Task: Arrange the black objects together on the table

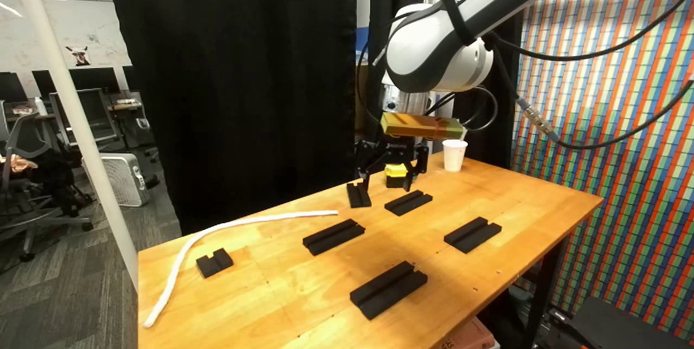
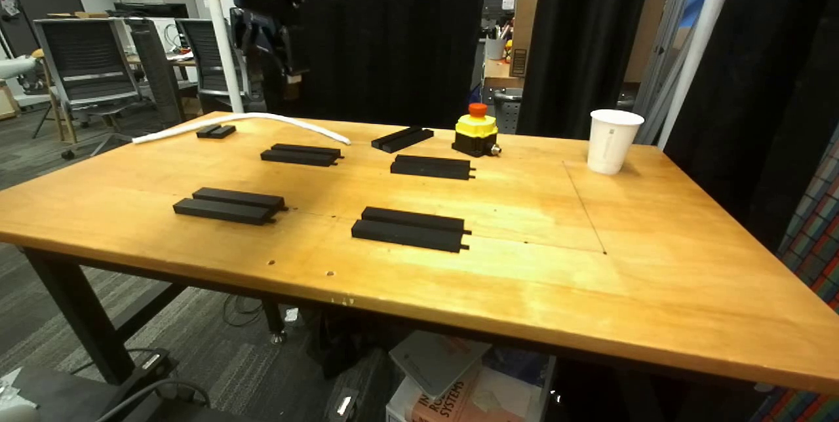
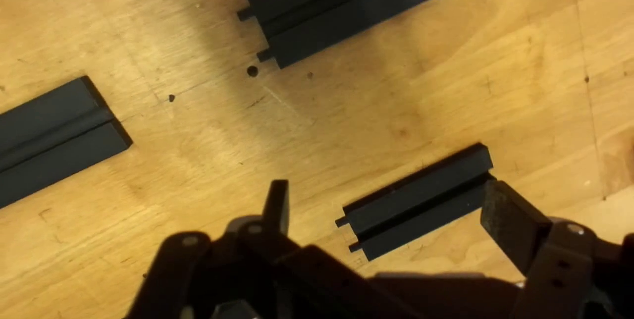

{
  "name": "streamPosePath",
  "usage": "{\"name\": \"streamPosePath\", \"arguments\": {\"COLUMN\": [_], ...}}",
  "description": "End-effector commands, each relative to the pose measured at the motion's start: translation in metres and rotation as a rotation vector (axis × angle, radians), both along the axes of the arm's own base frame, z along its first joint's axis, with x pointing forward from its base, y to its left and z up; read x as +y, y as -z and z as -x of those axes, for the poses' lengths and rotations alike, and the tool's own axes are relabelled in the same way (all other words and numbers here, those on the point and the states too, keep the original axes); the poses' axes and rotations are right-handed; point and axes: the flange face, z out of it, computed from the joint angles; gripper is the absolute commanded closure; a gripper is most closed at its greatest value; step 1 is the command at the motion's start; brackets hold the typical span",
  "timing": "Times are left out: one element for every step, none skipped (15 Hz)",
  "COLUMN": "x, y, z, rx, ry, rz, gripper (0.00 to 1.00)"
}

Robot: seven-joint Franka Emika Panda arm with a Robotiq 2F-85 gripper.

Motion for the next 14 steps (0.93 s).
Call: {"name": "streamPosePath", "arguments": {"x": [0.014, 0.013, 0.012, 0.007, 0.004, -0.006, -0.014, -0.022, -0.030, -0.038, -0.045, -0.053, -0.059, -0.064], "y": [-0.004, -0.004, -0.003, 0.001, 0.003, 0.009, 0.014, 0.020, 0.025, 0.030, 0.035, 0.041, 0.046, 0.054], "z": [-0.046, -0.054, -0.061, -0.064, -0.067, -0.067, -0.066, -0.063, -0.062, -0.058, -0.056, -0.048, -0.043, -0.034], "rx": [0.009, 0.008, 0.009, 0.020, 0.020, 0.024, 0.024, 0.023, 0.021, 0.021, 0.016, 0.011, 0.010, 0.015], "ry": [0.191, 0.245, 0.300, 0.353, 0.405, 0.457, 0.509, 0.560, 0.610, 0.660, 0.708, 0.759, 0.810, 0.864], "rz": [-0.059, -0.056, -0.063, -0.071, -0.083, -0.088, -0.091, -0.098, -0.104, -0.110, -0.117, -0.111, -0.103, -0.110], "gripper": [0.00, 0.00, 0.00, 0.00, 0.00, 0.00, 0.00, 0.00, 0.00, 0.00, 0.00, 0.00, 0.00, 0.00]}}
